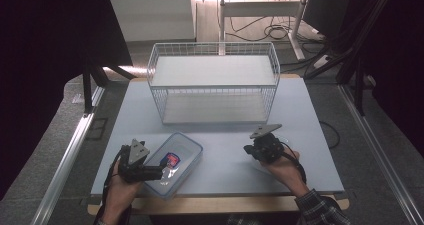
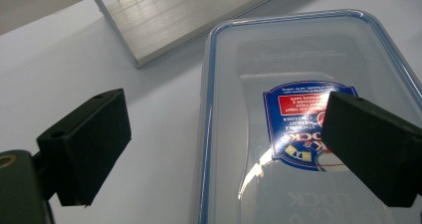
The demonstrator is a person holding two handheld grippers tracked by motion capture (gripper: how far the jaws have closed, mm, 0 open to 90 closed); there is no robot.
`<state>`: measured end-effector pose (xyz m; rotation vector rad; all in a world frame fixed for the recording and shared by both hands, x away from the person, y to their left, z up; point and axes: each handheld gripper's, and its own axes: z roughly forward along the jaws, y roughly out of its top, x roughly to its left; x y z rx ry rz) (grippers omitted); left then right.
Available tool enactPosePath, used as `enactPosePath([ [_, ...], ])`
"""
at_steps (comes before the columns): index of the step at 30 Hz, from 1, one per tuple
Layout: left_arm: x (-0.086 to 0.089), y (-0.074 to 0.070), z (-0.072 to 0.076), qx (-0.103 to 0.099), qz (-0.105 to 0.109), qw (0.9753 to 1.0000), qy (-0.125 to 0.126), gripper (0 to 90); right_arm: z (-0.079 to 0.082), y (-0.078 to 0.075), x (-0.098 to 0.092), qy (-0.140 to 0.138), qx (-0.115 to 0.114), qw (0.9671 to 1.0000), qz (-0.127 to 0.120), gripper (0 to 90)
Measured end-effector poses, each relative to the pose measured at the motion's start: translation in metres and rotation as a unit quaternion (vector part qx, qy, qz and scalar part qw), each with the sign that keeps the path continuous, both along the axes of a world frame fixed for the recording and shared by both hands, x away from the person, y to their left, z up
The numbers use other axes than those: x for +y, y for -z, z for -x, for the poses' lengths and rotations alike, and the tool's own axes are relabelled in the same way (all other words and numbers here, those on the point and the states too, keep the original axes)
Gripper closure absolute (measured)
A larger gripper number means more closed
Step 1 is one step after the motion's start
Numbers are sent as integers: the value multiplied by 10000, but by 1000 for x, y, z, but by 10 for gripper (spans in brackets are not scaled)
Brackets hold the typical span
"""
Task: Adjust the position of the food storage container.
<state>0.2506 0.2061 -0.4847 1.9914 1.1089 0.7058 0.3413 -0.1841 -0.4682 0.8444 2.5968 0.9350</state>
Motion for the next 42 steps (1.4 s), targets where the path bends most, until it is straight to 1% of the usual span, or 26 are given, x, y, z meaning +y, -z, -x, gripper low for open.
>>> enactPosePath([
  [2,1,1,-1,54,25,10000,-14,54,1,-1,-15,122,45,9999,-31,895],
  [6,3,0,0,109,87,9999,-33,58,2,-1,-26,244,140,9995,-118,895],
  [10,3,-2,1,118,176,9998,-15,65,3,-2,-42,398,112,9991,-103,894],
  [12,3,-1,1,165,173,9997,-3,65,4,-3,-54,559,59,9984,-65,895],
  [14,3,-1,1,183,180,9997,20,64,4,-3,-59,605,44,9981,-78,895],
  [15,4,-1,2,216,210,9995,60,59,3,-2,-66,721,87,9972,-160,895],
  [17,6,-2,6,252,307,9991,173,63,4,-1,-67,740,91,9971,-180,894],
  [19,7,-4,9,204,263,9993,155,87,4,-1,-65,739,65,9972,-95,894],
  [20,7,-4,9,204,263,9993,155,101,4,-1,-65,739,65,9972,-95,894],
  [21,10,-5,15,170,247,9995,128,119,5,-1,-62,685,50,9975,-167,894],
  [23,15,-7,23,152,279,9994,98,183,7,-3,-58,633,-15,9978,-209,893],
  [24,15,-7,23,152,279,9994,98,236,7,-3,-58,633,-15,9978,-209,893],
  [25,23,-8,33,122,377,9992,107,307,8,-4,-55,592,-66,9979,-250,893],
  [26,23,-8,33,122,377,9992,107,369,8,-4,-55,592,-66,9979,-250,893],
  [27,26,-8,36,114,419,9990,86,369,9,-5,-53,563,-84,9980,-281,893],
  [28,29,-8,41,127,470,9988,47,416,9,-4,-52,538,-99,9981,-290,893],
  [29,35,-6,51,171,531,9984,-2,546,10,-4,-48,486,-119,9983,-294,892],
  [30,35,-6,51,171,531,9984,-2,609,11,-3,-47,438,-123,9985,-300,892],
  [31,40,-2,57,300,590,9978,-44,676,11,-3,-45,439,-111,9985,-312,892],
  [33,41,-1,59,367,607,9975,-52,775,11,-3,-42,390,-131,9986,-333,891],
  [34,43,2,61,435,608,9972,-56,775,11,-3,-42,390,-131,9986,-333,891],
  [35,46,5,65,536,614,9966,-74,848,12,-3,-39,350,-165,9986,-354,889],
  [36,46,5,65,536,614,9966,-74,869,12,-3,-39,350,-165,9986,-354,889],
  [37,48,7,69,622,626,9961,-65,885,12,-2,-36,314,-167,9986,-383,887],
  [39,50,7,71,659,647,9957,-55,896,12,-2,-32,281,-129,9984,-475,887],
  [42,50,9,74,721,634,9954,-20,897,11,-1,-28,245,-123,9983,-505,885],
])
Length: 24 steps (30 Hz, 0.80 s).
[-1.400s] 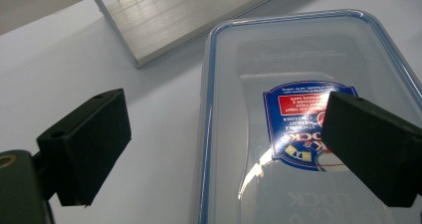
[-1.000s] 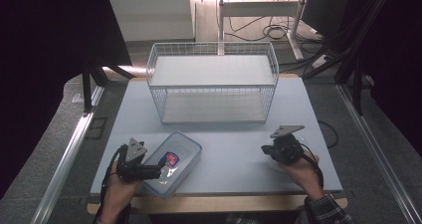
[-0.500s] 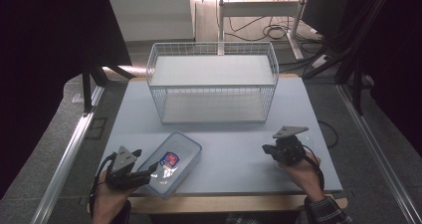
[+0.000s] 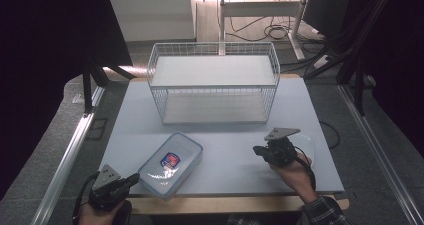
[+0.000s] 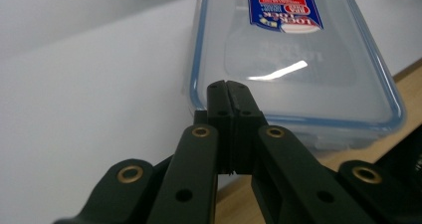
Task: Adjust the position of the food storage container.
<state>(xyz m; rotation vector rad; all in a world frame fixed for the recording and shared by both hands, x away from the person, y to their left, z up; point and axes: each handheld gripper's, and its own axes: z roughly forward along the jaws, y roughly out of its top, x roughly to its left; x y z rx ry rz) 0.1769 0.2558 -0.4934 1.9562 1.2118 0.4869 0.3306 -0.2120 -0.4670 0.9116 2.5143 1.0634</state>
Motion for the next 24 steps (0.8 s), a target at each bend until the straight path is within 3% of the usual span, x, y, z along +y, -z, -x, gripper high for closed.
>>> enactPosePath([
  [3,0,4,2,140,-61,9999,62,898,-2,1,9,-91,-21,10000,-4,878],
  [5,3,6,2,195,88,9997,73,898,-4,3,18,-182,-39,9998,29,872],
  [8,4,7,1,188,172,9997,36,898,-6,3,23,-230,-41,9997,16,870],
  [12,4,8,-2,143,83,9998,-70,898,-11,4,34,-336,0,9994,-73,870],
  [20,-1,10,-17,50,93,9998,-160,898,-21,8,62,-576,4,9983,-54,881],
  [23,-2,15,-28,5,-68,9995,-295,898,-31,10,74,-617,65,9980,-84,881],
  [24,-2,17,-31,81,-48,9996,-283,898,-34,11,77,-629,95,9979,-102,881],
])
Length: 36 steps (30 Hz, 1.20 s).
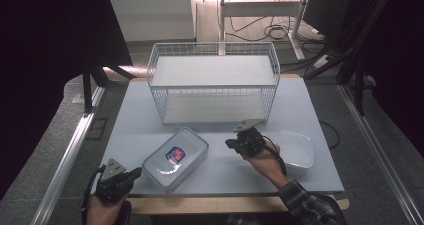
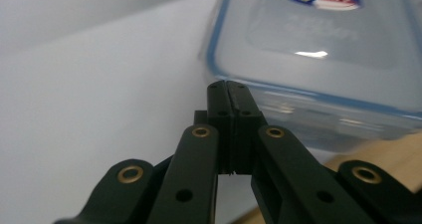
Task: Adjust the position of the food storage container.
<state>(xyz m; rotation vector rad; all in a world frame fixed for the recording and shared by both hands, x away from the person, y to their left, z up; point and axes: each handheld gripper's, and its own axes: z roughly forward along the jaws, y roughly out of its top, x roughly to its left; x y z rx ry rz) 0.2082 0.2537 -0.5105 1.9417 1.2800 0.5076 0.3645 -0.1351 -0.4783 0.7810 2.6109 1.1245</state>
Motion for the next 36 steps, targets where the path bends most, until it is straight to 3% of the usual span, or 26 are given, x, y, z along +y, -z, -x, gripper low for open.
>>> enactPosePath([
  [2,-3,6,-6,75,-92,9999,-33,897,-5,2,6,-6,71,10000,-16,880],
  [4,-4,8,-9,176,-38,9998,49,897,-7,3,9,-18,88,10000,-19,881],
  [5,-9,11,-15,268,-172,9995,47,897,-13,5,17,-45,71,10000,28,881],
  [10,-12,10,-26,281,-93,9996,16,896,-22,9,29,-58,102,9999,71,880],
  [11,-14,9,-32,282,-100,9996,4,896,-26,11,33,-98,208,9997,56,879],
  [14,-17,11,-39,343,-79,9994,-2,896,-24,12,34,-130,249,9995,115,881],
  [15,-22,12,-46,405,-169,9990,42,897,-22,11,33,-107,215,9996,161,886],
  [19,-31,12,-55,362,-260,9990,42,896,-17,9,23,24,246,9995,214,891],
  [23,-32,11,-54,378,-227,9990,97,875,-13,9,11,23,477,9988,83,891],
  [25,-28,9,-44,413,-151,9990,122,855,-10,10,9,-101,529,9985,84,887],
  [28,-27,8,-31,484,-64,9987,170,856,-7,11,10,-112,439,9988,190,881],
  [31,-34,7,-16,582,33,9974,411,864,-9,11,12,-89,391,9990,182,881],
  [32,-37,7,-16,574,25,9974,442,865,-11,12,13,-127,394,9990,186,891],
  [34,-44,7,-21,522,-314,9975,352,884,-11,14,14,-121,367,9991,187,893],
  [36,-47,11,-30,632,-407,9967,304,887,-9,13,13,-143,390,9989,219,894],
])
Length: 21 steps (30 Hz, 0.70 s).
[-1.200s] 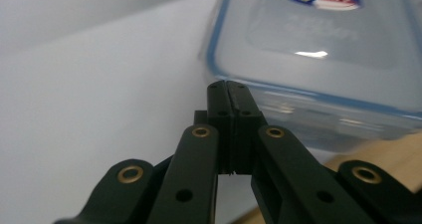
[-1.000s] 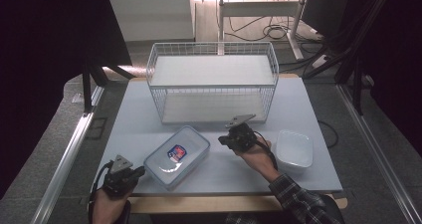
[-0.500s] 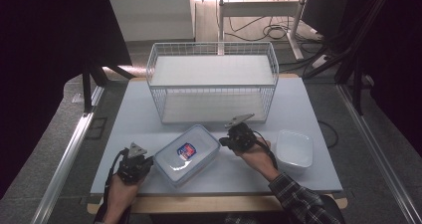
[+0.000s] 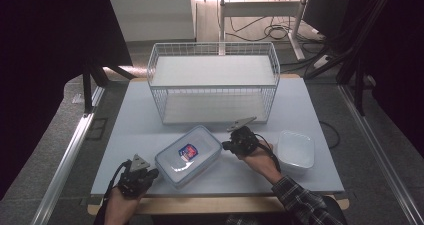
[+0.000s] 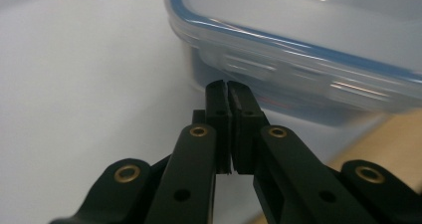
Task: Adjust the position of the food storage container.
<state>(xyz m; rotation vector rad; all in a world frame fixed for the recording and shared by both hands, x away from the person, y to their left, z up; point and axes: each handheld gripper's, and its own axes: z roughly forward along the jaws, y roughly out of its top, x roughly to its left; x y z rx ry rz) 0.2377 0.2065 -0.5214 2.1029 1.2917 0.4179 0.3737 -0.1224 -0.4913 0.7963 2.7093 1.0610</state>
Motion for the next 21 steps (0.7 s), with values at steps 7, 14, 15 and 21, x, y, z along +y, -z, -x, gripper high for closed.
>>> enactPosePath([
  [7,-10,1,-25,-14,-157,9999,50,897,14,-2,-10,40,30,9997,243,894],
  [14,-20,2,-47,0,-111,9997,205,897,31,0,-24,141,-16,9992,387,894],
  [15,-23,2,-52,3,-93,9997,241,897,32,0,-26,197,-13,9991,382,894],
  [21,-38,1,-72,-10,-182,9987,482,897,44,-2,-42,383,-103,9980,485,894],
])
